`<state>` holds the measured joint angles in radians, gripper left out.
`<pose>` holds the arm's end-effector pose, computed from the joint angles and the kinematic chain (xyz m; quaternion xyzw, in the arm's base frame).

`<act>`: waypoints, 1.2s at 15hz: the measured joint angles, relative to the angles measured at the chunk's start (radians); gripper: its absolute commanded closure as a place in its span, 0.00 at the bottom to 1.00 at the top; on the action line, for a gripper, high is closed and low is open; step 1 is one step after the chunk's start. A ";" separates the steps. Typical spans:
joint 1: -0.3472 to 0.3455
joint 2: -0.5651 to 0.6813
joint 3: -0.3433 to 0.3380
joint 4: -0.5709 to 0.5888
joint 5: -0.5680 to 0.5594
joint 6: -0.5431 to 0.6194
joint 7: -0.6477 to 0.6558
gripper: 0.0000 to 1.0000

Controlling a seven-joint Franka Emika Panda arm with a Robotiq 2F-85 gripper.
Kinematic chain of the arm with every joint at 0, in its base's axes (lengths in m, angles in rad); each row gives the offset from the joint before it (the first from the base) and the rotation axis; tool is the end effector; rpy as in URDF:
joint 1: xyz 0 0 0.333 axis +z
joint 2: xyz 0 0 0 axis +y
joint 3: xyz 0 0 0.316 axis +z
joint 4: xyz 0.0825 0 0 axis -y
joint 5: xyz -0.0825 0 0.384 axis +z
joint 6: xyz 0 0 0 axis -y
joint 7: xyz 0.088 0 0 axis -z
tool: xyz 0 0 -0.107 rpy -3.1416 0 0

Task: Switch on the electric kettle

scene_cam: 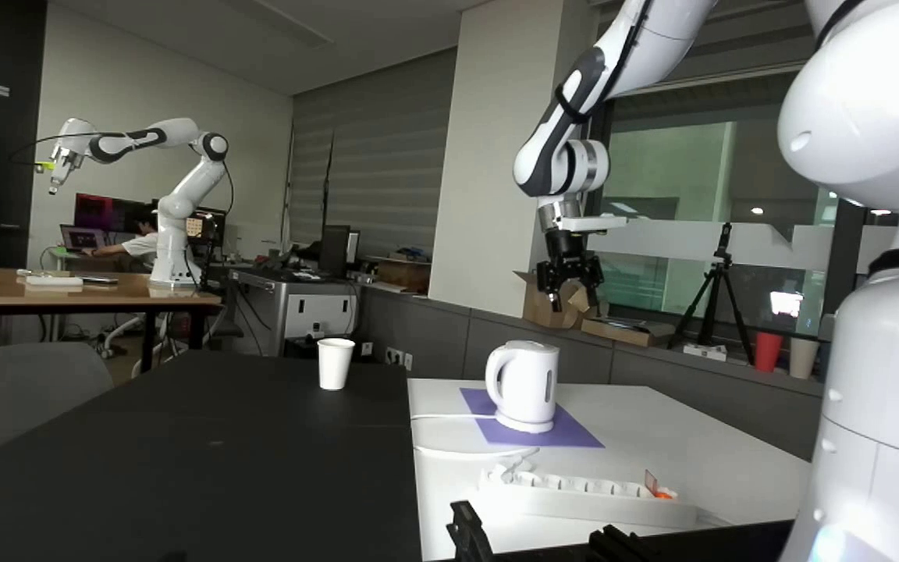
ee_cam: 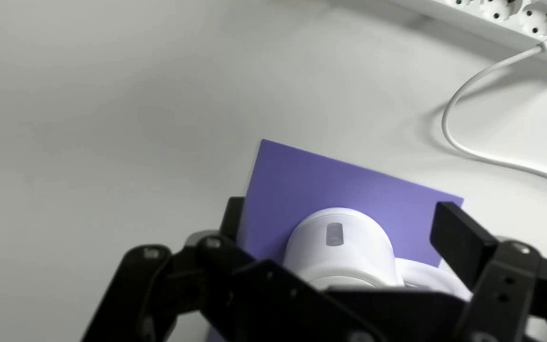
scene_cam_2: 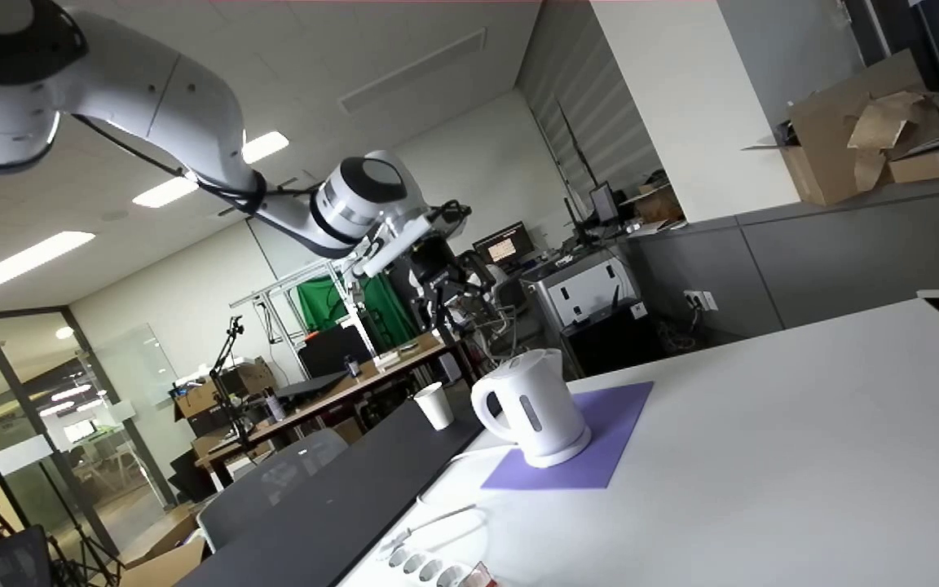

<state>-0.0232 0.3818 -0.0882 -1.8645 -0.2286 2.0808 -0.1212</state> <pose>0.6109 -0.0769 0.3020 0.9879 0.0703 -0.0945 0.1009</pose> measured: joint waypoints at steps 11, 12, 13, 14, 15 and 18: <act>0.129 0.185 0.030 0.187 -0.107 -0.088 0.065 0.00; 0.129 0.185 0.029 0.189 -0.107 -0.091 0.065 0.00; 0.128 0.186 0.029 0.190 -0.107 -0.091 0.065 0.00; 0.128 0.186 0.029 0.190 -0.107 -0.091 0.065 0.00; 0.128 0.186 0.029 0.190 -0.107 -0.091 0.065 0.00; 0.128 0.186 0.029 0.190 -0.107 -0.092 0.065 0.00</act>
<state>0.1048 0.5673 -0.0590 -1.6748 -0.3359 1.9893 -0.0558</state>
